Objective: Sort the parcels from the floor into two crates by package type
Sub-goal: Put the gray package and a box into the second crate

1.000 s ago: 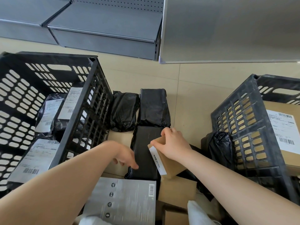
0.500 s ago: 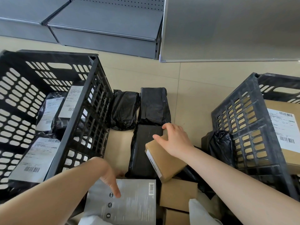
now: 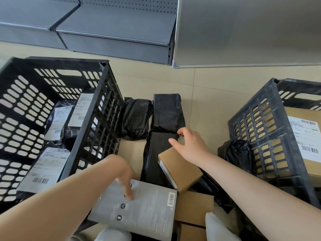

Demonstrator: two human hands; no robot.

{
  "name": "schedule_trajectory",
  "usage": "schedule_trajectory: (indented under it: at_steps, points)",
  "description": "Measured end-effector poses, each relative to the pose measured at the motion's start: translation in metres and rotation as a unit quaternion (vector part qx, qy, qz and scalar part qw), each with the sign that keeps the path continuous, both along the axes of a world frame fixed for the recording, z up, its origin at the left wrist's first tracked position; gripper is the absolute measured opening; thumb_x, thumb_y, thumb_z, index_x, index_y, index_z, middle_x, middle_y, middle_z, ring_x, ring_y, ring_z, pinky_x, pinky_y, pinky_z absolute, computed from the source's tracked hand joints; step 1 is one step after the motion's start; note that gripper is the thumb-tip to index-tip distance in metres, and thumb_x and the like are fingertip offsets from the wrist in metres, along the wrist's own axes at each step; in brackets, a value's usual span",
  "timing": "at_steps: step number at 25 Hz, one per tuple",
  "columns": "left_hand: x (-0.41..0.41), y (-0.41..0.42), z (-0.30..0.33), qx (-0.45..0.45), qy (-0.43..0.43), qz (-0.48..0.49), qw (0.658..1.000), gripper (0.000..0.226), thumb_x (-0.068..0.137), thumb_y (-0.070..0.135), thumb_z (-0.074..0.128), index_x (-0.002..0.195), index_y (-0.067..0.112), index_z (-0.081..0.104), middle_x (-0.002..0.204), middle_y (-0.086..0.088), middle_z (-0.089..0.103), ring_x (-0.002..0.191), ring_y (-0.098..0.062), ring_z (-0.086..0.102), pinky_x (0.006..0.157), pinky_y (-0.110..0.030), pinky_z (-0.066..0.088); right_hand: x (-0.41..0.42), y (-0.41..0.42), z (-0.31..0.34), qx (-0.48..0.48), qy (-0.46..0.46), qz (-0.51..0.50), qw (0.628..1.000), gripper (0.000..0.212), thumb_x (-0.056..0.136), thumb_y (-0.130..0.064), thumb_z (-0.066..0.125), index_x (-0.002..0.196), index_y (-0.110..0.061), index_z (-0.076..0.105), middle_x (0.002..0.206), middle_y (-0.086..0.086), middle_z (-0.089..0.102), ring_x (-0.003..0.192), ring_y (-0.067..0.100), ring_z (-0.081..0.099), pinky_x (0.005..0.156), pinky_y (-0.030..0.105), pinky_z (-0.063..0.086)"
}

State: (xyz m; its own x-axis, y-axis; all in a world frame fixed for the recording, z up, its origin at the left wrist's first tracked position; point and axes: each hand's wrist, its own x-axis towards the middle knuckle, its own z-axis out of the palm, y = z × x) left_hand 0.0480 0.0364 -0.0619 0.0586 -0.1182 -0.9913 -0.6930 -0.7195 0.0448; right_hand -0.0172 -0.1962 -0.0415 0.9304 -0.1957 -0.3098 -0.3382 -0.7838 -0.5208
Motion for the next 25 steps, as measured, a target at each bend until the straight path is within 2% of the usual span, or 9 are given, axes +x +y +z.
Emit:
schedule_trajectory:
  at_steps: [3,7,10,14,16,20,22,23,25]
  points:
    - [0.012,-0.017,0.030,0.004,0.015,-0.017,1.000,0.079,0.079,0.065,0.068,0.147,0.037,0.040,0.146,0.006,0.050,0.133,-0.027,0.047,0.111,-0.050,0.037,0.000,0.002,0.008,0.037,-0.013,0.007,0.999,0.053,0.097,-0.054,0.051,0.138,-0.021,0.047,0.141,-0.003,0.052,0.132,0.018,0.043,0.107,0.037,0.041]
    - [0.036,-0.028,0.069,0.012,-0.016,-0.028,0.999,0.079,0.078,0.065,0.069,0.147,0.036,0.041,0.143,0.006,0.051,0.132,-0.025,0.048,0.111,-0.046,0.037,0.000,0.009,0.023,0.108,-0.029,0.036,0.993,0.048,0.098,-0.050,0.053,0.137,-0.024,0.046,0.140,-0.005,0.051,0.130,0.011,0.045,0.099,0.027,0.038]
    - [0.051,-0.031,0.090,-0.010,-0.032,0.002,0.999,0.074,0.077,0.061,0.073,0.141,0.032,0.050,0.133,0.007,0.058,0.117,-0.019,0.057,0.106,-0.041,0.044,0.003,0.015,0.032,0.158,-0.011,0.063,0.985,0.045,0.096,-0.053,0.055,0.134,-0.030,0.046,0.132,-0.008,0.055,0.120,0.008,0.053,0.101,0.033,0.045]
    - [0.066,-0.028,0.103,-0.049,-0.066,0.048,0.996,0.066,0.079,0.055,0.075,0.135,0.029,0.055,0.126,0.006,0.064,0.109,-0.017,0.064,0.096,-0.034,0.051,0.004,0.021,0.035,0.068,0.028,0.138,0.988,0.054,0.091,-0.063,0.052,0.134,-0.031,0.048,0.129,-0.011,0.057,0.112,0.010,0.058,0.098,0.038,0.050]
    - [0.072,-0.022,0.108,-0.069,-0.059,0.081,0.993,0.063,0.077,0.052,0.078,0.133,0.032,0.056,0.120,0.007,0.068,0.107,-0.016,0.068,0.097,-0.037,0.054,0.001,0.018,0.029,0.065,0.038,0.121,0.990,0.056,0.090,-0.066,0.051,0.133,-0.030,0.051,0.124,-0.013,0.059,0.108,0.009,0.058,0.096,0.037,0.052]
    - [0.085,-0.005,0.118,-0.118,-0.053,0.136,0.982,0.057,0.075,0.057,0.077,0.125,0.036,0.060,0.110,0.011,0.073,0.100,-0.013,0.072,0.098,-0.039,0.054,-0.001,0.005,0.033,0.261,0.084,0.002,0.962,0.049,0.093,-0.062,0.053,0.127,-0.028,0.057,0.123,-0.012,0.060,0.114,0.007,0.057,0.101,0.034,0.048]
    - [0.088,0.001,0.122,-0.145,-0.044,0.178,0.972,0.058,0.072,0.061,0.077,0.121,0.035,0.060,0.108,0.010,0.075,0.099,-0.013,0.073,0.098,-0.040,0.055,-0.002,-0.002,0.045,0.370,0.086,-0.076,0.922,0.043,0.097,-0.059,0.049,0.125,-0.028,0.057,0.121,-0.012,0.061,0.112,0.004,0.055,0.089,0.027,0.047]
    - [0.088,0.003,0.124,-0.159,-0.037,0.204,0.965,0.059,0.072,0.062,0.076,0.121,0.033,0.061,0.108,0.009,0.075,0.099,-0.014,0.073,0.097,-0.040,0.055,-0.001,-0.006,0.048,0.405,0.093,-0.107,0.903,0.043,0.097,-0.060,0.047,0.124,-0.028,0.057,0.120,-0.010,0.062,0.113,0.007,0.056,0.086,0.028,0.047]
    - [0.086,0.003,0.127,-0.192,-0.028,0.256,0.947,0.056,0.076,0.060,0.071,0.120,0.029,0.061,0.107,0.007,0.076,0.099,-0.015,0.073,0.097,-0.039,0.055,-0.003,-0.015,0.050,0.459,0.126,-0.133,0.870,0.048,0.093,-0.067,0.046,0.124,-0.034,0.061,0.119,-0.002,0.069,0.116,0.018,0.062,0.095,0.039,0.050]
